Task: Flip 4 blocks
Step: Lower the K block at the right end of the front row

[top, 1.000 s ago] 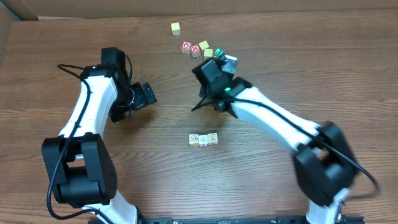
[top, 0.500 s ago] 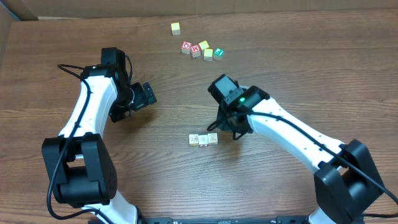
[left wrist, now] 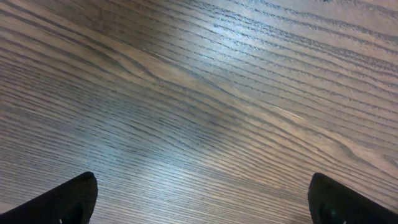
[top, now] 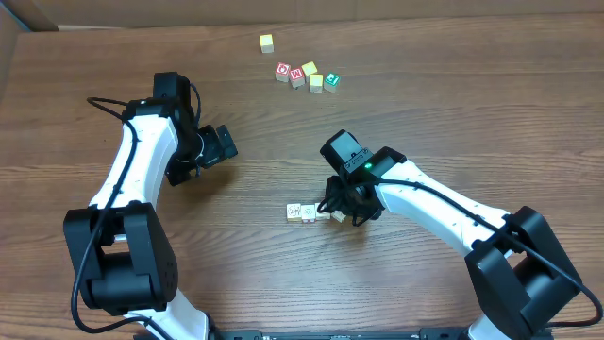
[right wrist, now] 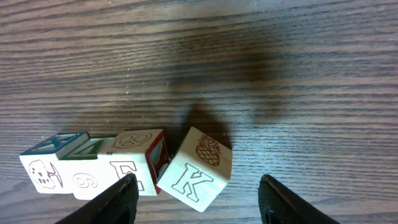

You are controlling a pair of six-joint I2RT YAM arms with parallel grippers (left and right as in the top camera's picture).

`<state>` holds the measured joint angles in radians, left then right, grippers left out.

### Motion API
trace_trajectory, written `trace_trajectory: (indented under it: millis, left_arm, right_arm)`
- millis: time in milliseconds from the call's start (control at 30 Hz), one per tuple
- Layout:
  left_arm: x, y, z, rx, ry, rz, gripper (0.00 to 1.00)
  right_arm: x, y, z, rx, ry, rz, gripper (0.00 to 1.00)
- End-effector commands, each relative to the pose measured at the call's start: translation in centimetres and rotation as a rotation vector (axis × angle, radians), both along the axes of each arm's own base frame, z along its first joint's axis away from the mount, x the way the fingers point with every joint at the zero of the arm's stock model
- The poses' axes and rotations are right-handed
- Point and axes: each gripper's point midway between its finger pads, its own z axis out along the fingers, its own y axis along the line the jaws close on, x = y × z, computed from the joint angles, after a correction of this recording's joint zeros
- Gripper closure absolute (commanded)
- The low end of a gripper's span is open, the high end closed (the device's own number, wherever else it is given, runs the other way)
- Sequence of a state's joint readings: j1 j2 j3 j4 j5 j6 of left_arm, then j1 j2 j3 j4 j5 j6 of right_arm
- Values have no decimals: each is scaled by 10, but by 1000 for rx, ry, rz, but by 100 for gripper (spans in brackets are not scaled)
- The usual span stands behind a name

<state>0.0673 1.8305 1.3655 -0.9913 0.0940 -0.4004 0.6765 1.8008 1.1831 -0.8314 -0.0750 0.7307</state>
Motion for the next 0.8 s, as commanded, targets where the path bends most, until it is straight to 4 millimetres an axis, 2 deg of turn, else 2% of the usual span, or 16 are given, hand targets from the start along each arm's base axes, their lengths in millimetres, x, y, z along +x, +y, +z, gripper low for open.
trace_trajectory:
  millis: [0,100,167,333,433,767]
  left_arm:
    - [5,-1,12,1,-38,-14,0]
    - [5,-1,12,1,-38,-14,0]
    - [5,-1,12,1,-38,-14,0]
    - [5,-1,12,1,-38,-14,0]
    - [5,-1,12,1,-38,-14,0]
    - [5,-1,12,1,-38,-14,0]
  right_arm:
    - [5,6,11,14,-19,34,36]
    - [5,3,18,3,-4,27,37]
    - [5,-3,21,-8,12,15,44]
    - [-1,-21,19,-44,70,-26,75]
    - [-5,-23,17,-45,92,-33,94]
    - [-17,-25,-2,-41,127,-86,96]
